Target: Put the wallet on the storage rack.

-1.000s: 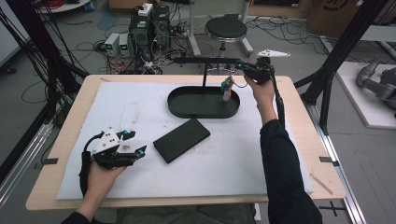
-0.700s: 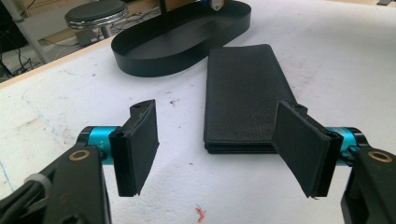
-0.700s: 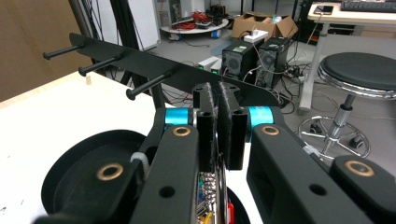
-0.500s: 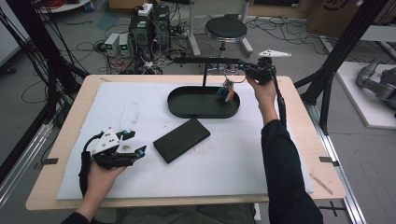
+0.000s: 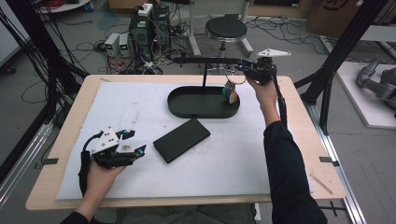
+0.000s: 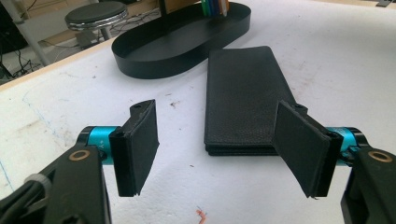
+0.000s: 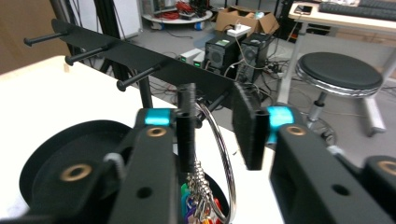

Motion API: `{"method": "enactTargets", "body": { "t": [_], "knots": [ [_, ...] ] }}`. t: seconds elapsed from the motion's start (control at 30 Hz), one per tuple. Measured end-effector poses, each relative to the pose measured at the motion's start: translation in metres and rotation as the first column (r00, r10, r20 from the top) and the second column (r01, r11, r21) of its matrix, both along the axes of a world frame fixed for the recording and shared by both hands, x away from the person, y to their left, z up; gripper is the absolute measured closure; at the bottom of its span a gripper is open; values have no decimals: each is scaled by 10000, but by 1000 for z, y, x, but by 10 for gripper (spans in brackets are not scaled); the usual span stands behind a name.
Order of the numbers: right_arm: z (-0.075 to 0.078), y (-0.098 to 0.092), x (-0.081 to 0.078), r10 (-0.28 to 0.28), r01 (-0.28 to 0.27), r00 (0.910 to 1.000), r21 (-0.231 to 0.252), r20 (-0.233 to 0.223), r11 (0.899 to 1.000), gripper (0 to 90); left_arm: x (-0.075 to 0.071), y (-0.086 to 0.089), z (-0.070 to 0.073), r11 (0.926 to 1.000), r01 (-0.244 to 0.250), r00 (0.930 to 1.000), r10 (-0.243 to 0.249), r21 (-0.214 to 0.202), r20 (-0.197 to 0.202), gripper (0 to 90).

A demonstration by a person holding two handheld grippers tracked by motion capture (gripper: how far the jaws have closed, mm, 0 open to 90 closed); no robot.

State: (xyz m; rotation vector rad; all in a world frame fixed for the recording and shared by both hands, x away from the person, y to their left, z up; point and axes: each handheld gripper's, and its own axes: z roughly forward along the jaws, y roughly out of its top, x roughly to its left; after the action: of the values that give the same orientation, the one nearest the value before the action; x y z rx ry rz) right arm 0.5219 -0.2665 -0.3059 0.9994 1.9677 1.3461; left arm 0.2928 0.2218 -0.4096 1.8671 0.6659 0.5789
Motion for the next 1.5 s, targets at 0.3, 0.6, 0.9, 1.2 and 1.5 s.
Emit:
{"method": "enactTargets", "body": {
  "t": [0.3,0.6,0.9,1.2,1.5],
  "knots": [
    [12,-17,-28,-5,4,9999,-10,-132,10000,538,6,-1,2,9999,142,9999,-142,-36,27,312],
    [25,-28,-76,406,-405,9992,414,4,9983,509,13,-5,7,9993,357,9993,-356,-99,130,308],
    [20,-37,-123,692,-709,9969,480,364,9963,476,16,-6,11,9993,330,9992,-325,-199,218,307],
    [-5,-56,-154,681,-707,9972,921,317,9932,413,13,-1,12,9995,161,9995,-154,-273,261,307],
    [-40,-63,-178,765,-766,9971,1225,55,9895,372,13,-3,11,9996,133,9996,-127,-231,267,307]
  ]
}}
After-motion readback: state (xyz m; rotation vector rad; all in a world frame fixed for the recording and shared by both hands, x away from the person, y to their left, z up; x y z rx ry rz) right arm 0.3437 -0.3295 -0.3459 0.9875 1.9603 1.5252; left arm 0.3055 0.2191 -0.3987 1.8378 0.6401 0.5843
